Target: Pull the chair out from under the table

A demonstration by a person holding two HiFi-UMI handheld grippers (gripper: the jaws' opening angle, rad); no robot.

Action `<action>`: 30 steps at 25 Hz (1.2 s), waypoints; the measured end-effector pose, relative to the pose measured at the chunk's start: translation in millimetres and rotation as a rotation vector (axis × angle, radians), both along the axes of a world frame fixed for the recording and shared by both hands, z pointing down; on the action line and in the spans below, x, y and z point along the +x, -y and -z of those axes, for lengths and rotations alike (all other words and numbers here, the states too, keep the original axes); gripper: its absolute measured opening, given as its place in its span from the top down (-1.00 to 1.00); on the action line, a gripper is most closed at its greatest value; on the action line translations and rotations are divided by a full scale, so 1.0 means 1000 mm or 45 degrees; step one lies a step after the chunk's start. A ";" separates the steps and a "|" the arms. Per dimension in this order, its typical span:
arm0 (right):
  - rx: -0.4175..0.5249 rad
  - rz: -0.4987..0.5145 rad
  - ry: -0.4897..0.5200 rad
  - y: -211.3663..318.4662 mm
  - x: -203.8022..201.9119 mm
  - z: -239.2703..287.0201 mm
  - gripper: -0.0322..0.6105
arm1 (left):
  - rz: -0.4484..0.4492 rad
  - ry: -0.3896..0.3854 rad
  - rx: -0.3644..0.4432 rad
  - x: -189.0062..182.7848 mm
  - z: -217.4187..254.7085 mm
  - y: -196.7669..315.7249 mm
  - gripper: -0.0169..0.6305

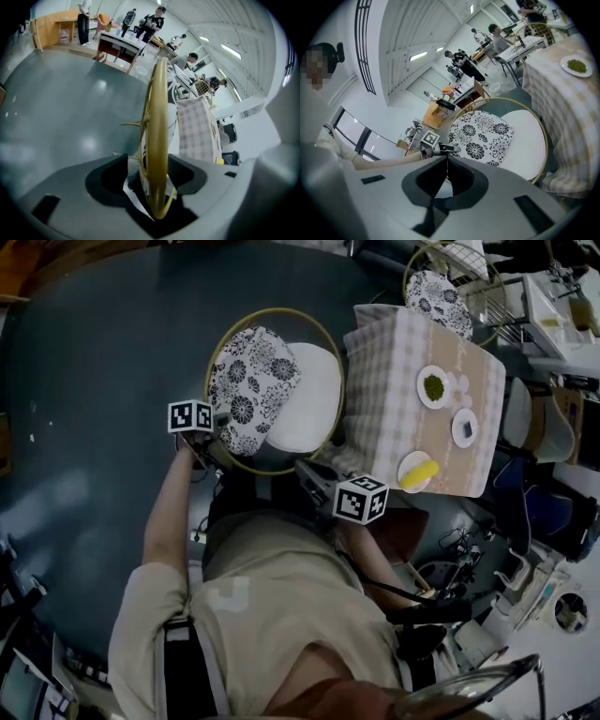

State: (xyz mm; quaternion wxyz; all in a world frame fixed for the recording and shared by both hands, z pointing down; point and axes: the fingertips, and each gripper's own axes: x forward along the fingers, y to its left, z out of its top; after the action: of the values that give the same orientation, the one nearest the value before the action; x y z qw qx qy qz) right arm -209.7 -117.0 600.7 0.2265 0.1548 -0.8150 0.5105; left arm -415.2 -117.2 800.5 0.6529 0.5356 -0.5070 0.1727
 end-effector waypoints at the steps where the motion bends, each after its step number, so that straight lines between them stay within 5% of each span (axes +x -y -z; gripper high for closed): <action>1: 0.000 0.005 -0.003 -0.001 -0.004 0.001 0.86 | -0.027 -0.024 0.002 0.001 0.002 -0.005 0.17; 7: -0.006 0.029 -0.019 -0.008 -0.017 -0.002 0.86 | -0.161 -0.111 0.040 0.002 0.008 -0.028 0.14; 12: -0.007 0.053 -0.022 -0.013 -0.026 -0.004 0.86 | -0.188 -0.044 0.023 0.006 -0.003 -0.020 0.21; 14: -0.008 0.056 -0.026 -0.015 -0.029 -0.003 0.86 | -0.191 0.006 0.004 0.006 -0.006 -0.013 0.34; 16: -0.007 0.047 -0.031 -0.016 -0.028 -0.001 0.86 | -0.181 0.045 -0.026 0.005 -0.010 -0.006 0.68; 22: -0.015 -0.007 -0.055 -0.015 -0.018 -0.006 0.86 | -0.226 0.080 -0.038 0.004 -0.016 0.001 0.75; 30: 0.009 -0.031 -0.041 -0.013 -0.019 -0.001 0.86 | 0.014 0.103 -0.049 -0.007 -0.016 0.000 0.87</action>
State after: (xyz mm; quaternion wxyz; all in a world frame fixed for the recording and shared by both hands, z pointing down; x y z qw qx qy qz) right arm -228.6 -104.5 601.7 0.2328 0.1736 -0.8111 0.5077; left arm -421.8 -117.4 816.7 0.6429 0.5128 -0.5325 0.2004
